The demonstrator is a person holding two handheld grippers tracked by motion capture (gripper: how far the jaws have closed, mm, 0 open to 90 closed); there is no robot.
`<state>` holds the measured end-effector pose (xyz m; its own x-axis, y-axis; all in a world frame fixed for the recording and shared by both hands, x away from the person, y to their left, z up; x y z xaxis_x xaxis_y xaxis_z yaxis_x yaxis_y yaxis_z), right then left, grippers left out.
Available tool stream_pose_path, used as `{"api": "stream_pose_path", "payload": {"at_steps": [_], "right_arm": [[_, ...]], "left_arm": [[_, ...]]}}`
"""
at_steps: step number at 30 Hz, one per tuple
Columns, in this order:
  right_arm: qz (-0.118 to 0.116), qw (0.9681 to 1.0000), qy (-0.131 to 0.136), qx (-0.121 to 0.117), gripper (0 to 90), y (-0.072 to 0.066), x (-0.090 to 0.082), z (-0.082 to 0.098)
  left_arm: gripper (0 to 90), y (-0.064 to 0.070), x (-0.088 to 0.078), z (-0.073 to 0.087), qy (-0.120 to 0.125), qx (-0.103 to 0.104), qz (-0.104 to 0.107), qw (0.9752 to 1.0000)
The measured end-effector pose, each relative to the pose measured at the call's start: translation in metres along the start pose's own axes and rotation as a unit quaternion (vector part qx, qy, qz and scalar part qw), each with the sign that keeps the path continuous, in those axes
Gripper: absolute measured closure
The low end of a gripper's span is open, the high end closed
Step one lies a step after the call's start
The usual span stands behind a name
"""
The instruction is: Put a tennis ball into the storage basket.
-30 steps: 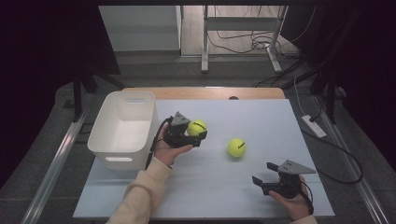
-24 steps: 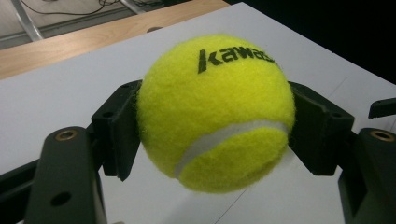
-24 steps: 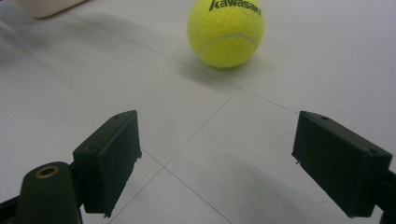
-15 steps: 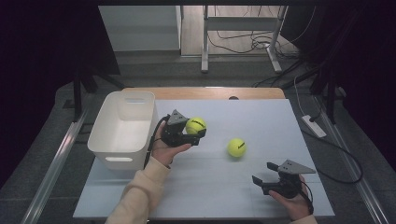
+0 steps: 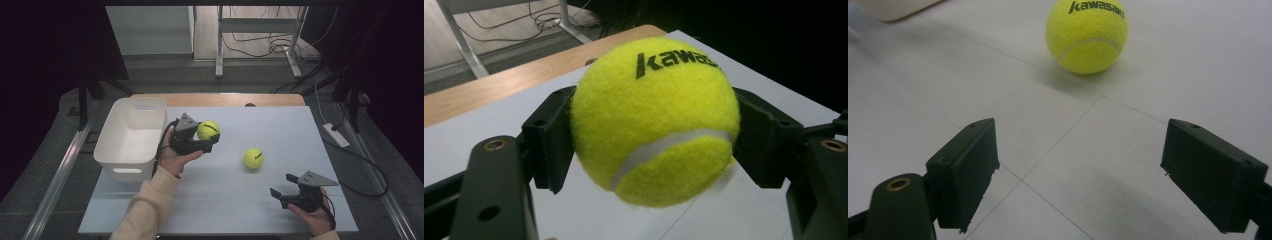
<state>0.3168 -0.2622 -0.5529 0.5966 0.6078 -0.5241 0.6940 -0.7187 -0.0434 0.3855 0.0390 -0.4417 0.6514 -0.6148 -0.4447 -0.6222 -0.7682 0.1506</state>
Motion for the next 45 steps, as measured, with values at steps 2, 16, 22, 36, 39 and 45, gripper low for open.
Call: {"api": "stream_pose_path", "payload": {"at_steps": [2, 16, 22, 36, 39, 45], "right_arm": [[0.000, 1.0000, -0.001, 0.000, 14.7, 0.000, 0.000, 0.000], [0.000, 1.0000, 0.000, 0.000, 14.8, -0.001, 0.000, 0.000], [0.001, 1.0000, -0.002, 0.000, 14.8, -0.001, 0.000, 0.000], [0.000, 1.0000, -0.001, -0.001, 14.8, -0.001, 0.000, 0.000], [0.000, 1.0000, -0.001, -0.002, 14.8, -0.001, 0.000, -0.001], [0.001, 1.0000, -0.001, 0.000, 14.8, -0.001, 0.000, -0.001]], "left_arm": [[27.5, 0.000, -0.002, -0.002, 0.002, 0.001, -0.001, 1.0000], [27.5, 0.001, -0.014, -0.015, 0.017, 0.003, -0.007, 0.9998], [27.5, 0.001, -0.020, -0.017, 0.021, 0.004, -0.012, 0.9997], [27.5, -0.008, -0.036, -0.025, 0.032, -0.005, -0.022, 0.9993], [27.5, -0.010, -0.038, -0.026, 0.034, -0.006, -0.025, 0.9991], [27.4, -0.013, -0.043, -0.028, 0.035, -0.006, -0.029, 0.9989]]}}
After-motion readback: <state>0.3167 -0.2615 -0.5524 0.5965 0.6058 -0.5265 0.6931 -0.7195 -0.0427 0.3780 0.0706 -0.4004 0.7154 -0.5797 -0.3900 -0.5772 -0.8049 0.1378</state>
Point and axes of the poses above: each handheld gripper's, and its own axes: x roughly forward along the jaws, z roughly out of its underside, y roughly to its right, the point moved 7 cm from there along x, roughly forward along the jaws, and after that the axes turned 2 degrees about -x, right-handed, at the moved point
